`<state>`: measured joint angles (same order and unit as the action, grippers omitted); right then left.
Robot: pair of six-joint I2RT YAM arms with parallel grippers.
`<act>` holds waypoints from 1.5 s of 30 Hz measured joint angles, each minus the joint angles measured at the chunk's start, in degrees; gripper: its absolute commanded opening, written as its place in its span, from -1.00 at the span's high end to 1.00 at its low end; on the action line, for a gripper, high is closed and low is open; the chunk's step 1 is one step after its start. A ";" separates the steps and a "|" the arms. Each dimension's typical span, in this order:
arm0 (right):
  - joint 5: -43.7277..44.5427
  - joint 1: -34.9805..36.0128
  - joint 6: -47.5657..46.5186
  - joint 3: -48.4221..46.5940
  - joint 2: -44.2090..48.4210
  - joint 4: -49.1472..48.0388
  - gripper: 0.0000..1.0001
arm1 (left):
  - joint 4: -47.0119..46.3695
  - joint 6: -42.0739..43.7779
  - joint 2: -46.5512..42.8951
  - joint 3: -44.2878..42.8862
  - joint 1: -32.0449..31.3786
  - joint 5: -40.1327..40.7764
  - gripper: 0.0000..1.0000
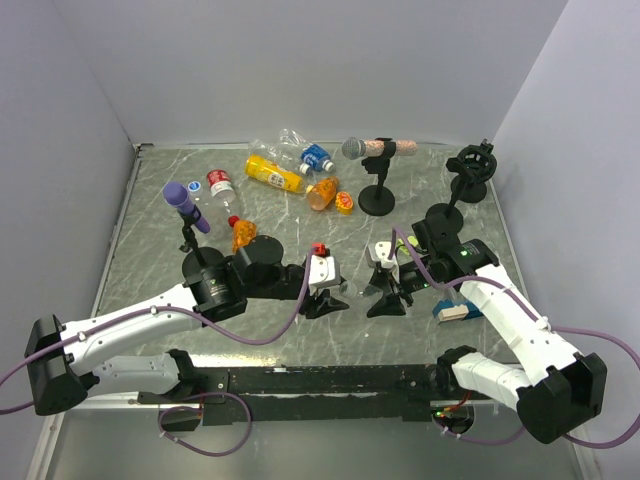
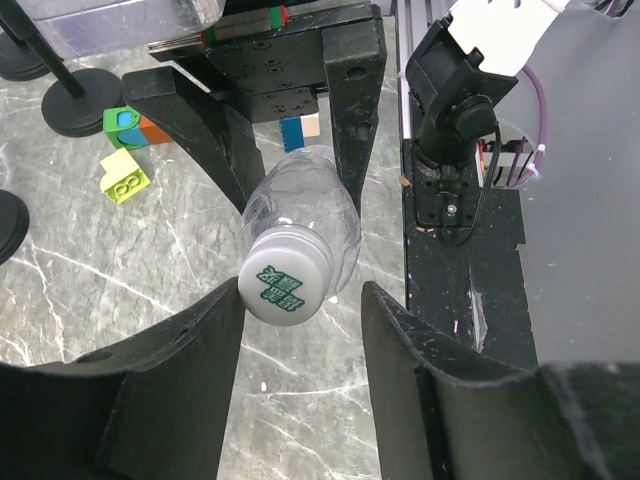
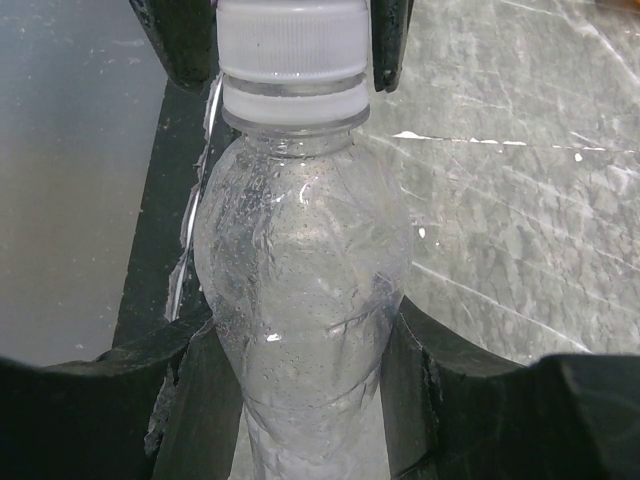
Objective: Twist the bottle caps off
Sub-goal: Unscrew the bottle cap from the plastic bottle.
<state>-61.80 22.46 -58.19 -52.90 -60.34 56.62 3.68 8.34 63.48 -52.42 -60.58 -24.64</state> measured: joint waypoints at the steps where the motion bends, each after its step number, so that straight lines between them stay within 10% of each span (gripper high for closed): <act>1: -0.09 0.00 0.00 0.00 0.00 0.00 0.63 | -0.02 -0.02 0.00 0.00 0.00 0.00 -0.14; 24: -0.15 0.02 0.24 0.00 -0.17 0.00 0.63 | -1.75 -1.97 0.90 -1.57 0.00 1.05 0.23; 29: -0.13 0.02 0.24 0.00 -0.24 0.00 0.63 | 0.48 -1.90 1.29 -2.91 0.00 0.68 0.98; 45: 3.82 -0.20 4.92 0.46 -0.20 1.18 0.66 | 8.57 -27.10 6.99 -9.18 0.68 5.81 0.99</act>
<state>-57.98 22.26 -53.28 -52.45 -60.53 57.80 12.25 -18.76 70.48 -61.60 -59.90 -18.83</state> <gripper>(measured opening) 0.538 0.261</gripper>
